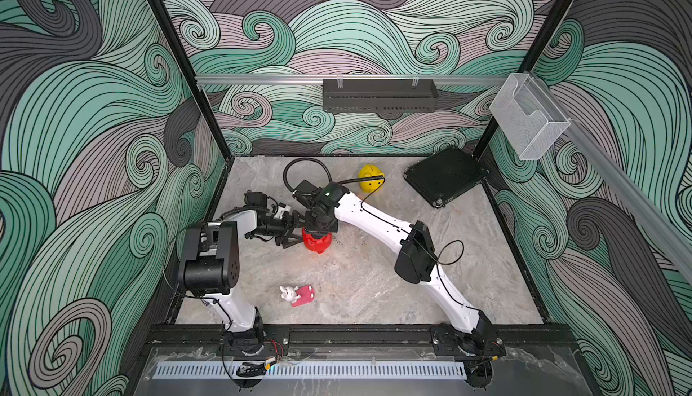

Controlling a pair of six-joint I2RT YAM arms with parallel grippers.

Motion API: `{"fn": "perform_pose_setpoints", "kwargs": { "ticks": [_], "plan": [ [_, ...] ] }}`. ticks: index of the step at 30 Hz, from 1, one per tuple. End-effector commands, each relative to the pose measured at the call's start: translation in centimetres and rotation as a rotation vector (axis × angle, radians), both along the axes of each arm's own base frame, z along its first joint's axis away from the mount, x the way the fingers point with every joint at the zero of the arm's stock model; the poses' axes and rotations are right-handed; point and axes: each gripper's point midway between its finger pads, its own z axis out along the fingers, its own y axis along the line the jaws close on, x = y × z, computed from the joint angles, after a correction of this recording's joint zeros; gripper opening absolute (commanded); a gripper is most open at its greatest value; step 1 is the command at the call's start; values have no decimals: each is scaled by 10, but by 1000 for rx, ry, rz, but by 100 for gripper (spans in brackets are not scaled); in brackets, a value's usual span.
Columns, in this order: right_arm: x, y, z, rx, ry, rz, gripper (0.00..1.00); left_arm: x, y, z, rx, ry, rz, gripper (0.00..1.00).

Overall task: Close piggy banks
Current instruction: Screw the knob on the piggy bank.

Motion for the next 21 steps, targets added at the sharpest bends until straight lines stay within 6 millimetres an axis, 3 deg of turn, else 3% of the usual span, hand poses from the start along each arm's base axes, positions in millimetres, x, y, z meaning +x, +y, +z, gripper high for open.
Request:
{"fn": "perform_pose_setpoints", "kwargs": {
  "ticks": [1, 12, 21],
  "plan": [
    [-2, -26, -41, -140, 62, -63, 0, -15, 0, -23, 57, 91, -21, 81],
    [-10, -24, -43, -95, 155, -237, 0, -15, 0, -25, 66, 98, -24, 81],
    [-9, -24, -31, -55, 201, -355, 0, -14, 0, -25, 68, 99, -24, 81]
  ]
}}
